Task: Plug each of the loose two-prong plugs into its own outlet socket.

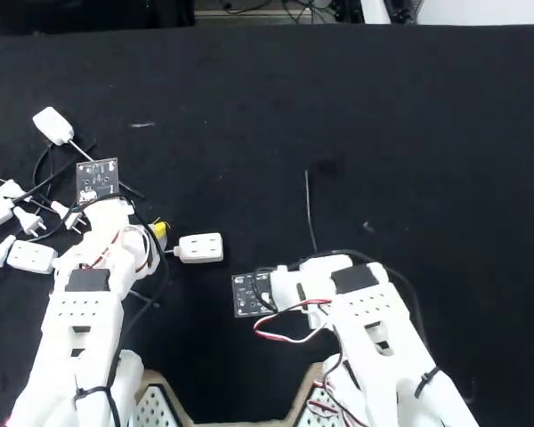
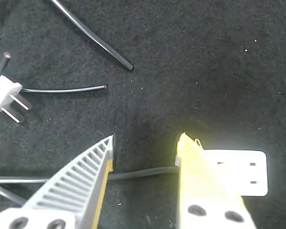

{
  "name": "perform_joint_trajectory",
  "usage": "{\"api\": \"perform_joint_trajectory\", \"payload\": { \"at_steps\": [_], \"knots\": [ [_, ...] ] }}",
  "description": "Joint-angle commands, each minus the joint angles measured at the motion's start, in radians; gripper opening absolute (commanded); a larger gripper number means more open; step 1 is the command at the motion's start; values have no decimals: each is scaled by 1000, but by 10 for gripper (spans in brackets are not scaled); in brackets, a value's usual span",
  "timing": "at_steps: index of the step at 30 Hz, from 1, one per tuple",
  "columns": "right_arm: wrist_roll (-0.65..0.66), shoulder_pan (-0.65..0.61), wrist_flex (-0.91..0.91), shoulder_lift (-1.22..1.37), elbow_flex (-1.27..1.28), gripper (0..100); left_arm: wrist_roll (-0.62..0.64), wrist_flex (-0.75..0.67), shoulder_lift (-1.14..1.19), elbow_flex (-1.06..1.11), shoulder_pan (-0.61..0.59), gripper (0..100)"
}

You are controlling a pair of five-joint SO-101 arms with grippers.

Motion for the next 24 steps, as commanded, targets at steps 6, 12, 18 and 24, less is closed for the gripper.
{"api": "perform_joint_trajectory", "payload": {
  "at_steps": [6,12,18,24],
  "knots": [
    [38,-23,-37,-8,-30,211,0,-14,-20,-12,-12,220],
    [48,-23,-37,-15,-4,112,0,-14,-20,-12,-12,220],
    [-138,-21,-124,-16,-15,12,0,-14,-20,-12,-12,220],
    [-508,-21,-275,-16,-18,11,-2,-11,-20,-12,-12,220]
  ]
}}
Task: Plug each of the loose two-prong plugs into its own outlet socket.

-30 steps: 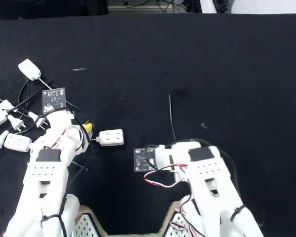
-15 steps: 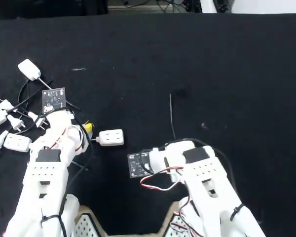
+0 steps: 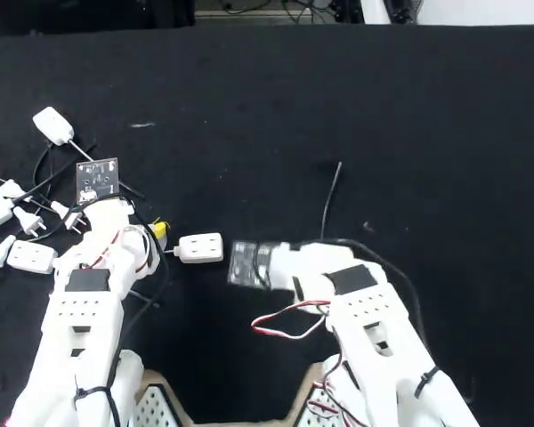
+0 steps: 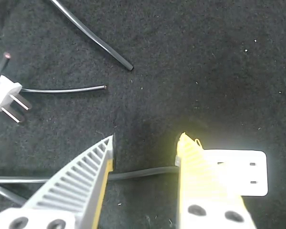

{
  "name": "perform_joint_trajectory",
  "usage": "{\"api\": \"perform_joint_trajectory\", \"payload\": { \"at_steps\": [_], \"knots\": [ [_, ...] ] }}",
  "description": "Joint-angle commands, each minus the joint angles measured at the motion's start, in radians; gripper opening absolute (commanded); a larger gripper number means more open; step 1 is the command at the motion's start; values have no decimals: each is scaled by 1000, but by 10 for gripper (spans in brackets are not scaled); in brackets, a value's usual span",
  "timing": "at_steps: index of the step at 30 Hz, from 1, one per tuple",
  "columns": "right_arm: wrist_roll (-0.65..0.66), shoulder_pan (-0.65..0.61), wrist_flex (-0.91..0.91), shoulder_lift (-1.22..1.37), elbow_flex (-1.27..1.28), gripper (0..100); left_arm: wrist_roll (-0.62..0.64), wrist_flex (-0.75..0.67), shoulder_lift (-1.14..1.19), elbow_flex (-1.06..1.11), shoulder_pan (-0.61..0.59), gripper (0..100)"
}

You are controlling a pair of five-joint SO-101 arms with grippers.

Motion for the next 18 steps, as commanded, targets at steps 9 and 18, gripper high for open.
{"api": "perform_joint_trajectory", "payload": {
  "at_steps": [9,18],
  "knots": [
    [-454,81,-8,-10,-166,11,-2,-14,-20,-12,-12,220],
    [-431,97,-5,45,-245,129,-2,-15,-20,-12,-12,220]
  ]
}}
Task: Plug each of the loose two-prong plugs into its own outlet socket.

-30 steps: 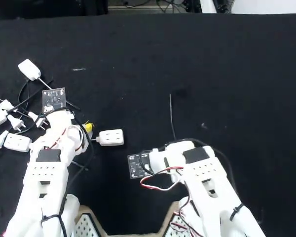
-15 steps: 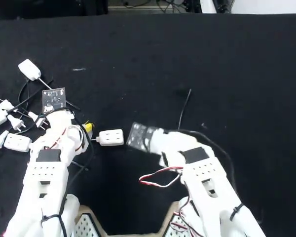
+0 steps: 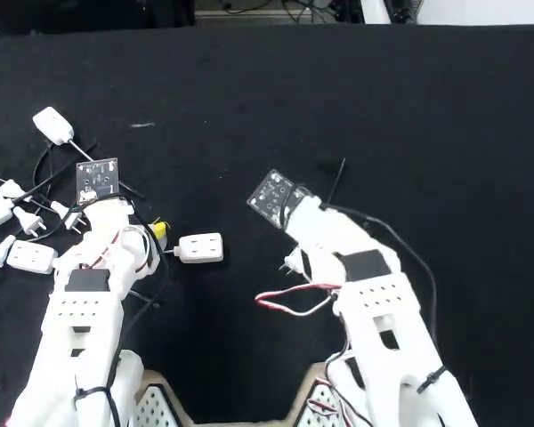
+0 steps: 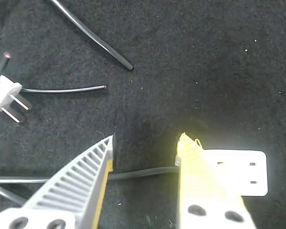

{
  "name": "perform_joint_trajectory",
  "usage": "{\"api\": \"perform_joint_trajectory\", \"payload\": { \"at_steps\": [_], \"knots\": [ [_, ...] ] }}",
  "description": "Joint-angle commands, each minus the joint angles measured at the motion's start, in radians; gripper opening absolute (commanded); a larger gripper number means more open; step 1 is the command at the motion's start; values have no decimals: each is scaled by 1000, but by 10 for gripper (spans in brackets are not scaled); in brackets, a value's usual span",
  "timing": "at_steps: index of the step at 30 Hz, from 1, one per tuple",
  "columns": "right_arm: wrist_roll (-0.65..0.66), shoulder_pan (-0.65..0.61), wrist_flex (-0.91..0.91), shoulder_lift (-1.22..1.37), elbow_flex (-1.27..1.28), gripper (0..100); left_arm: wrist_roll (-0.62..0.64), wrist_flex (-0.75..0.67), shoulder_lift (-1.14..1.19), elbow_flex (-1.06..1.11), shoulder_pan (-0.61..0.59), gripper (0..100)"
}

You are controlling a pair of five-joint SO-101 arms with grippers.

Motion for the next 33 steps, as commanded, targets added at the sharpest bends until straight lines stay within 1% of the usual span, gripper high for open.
{"api": "perform_joint_trajectory", "payload": {
  "at_steps": [1,3,4,7,11,12,13,22,26,33],
  "knots": [
    [20,20,8,76,-107,162,-2,-15,-20,-12,-12,220],
    [38,20,9,157,-147,175,-2,-15,-18,-12,-12,220],
    [92,23,9,202,-163,177,-2,-15,-17,-12,-12,220],
    [361,37,15,318,-186,179,-2,-17,-20,-2,-12,220],
    [706,40,112,415,-206,179,-2,-17,-20,-2,-12,220],
    [766,38,132,426,-216,178,-2,-17,-20,-4,-12,220],
    [792,37,144,430,-226,178,-2,-17,-20,-4,-12,220],
    [804,35,112,440,-251,178,-2,-17,-20,-4,-12,220],
    [850,32,110,441,-242,178,-2,-17,-20,-4,-12,220],
    [855,-52,104,441,-203,178,-2,-17,-20,-2,-12,220]
  ]
}}
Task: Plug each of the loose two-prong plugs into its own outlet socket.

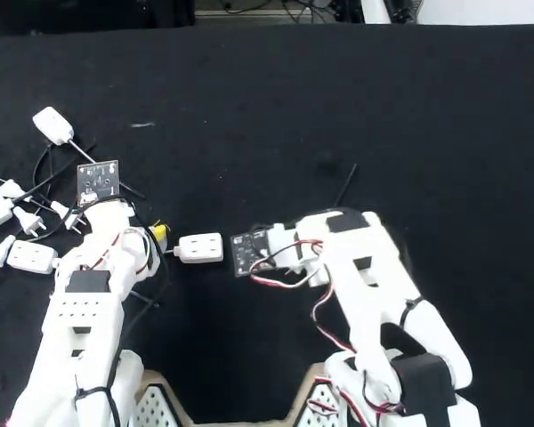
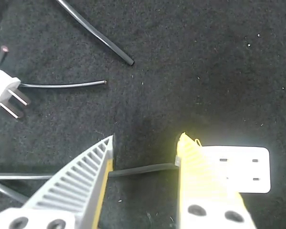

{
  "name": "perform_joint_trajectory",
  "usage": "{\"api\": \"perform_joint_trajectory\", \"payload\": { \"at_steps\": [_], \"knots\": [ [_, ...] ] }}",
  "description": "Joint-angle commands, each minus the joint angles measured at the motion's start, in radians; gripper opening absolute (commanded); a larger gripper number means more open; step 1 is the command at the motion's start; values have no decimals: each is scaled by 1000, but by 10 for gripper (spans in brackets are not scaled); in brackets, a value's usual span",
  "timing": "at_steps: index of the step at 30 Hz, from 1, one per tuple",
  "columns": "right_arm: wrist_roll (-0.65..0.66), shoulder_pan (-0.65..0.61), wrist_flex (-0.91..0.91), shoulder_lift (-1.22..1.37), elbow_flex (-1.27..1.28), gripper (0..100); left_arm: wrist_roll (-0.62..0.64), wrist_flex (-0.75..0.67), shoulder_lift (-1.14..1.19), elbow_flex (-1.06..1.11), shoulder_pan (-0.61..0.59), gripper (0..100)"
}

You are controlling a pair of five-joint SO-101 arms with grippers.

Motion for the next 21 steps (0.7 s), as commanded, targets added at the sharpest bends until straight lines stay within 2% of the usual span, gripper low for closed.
{"api": "perform_joint_trajectory", "payload": {
  "at_steps": [1,15,19,21],
  "knots": [
    [6,-54,-18,2,-2,178,-2,-17,-20,-15,-12,220],
    [5,-44,-121,145,1,170,-2,-17,-20,-15,-12,220],
    [-26,3,-121,148,-33,17,-2,-17,-20,-15,-12,220],
    [-107,41,-118,148,-65,27,-2,-17,-20,-15,-12,220]
  ]
}}
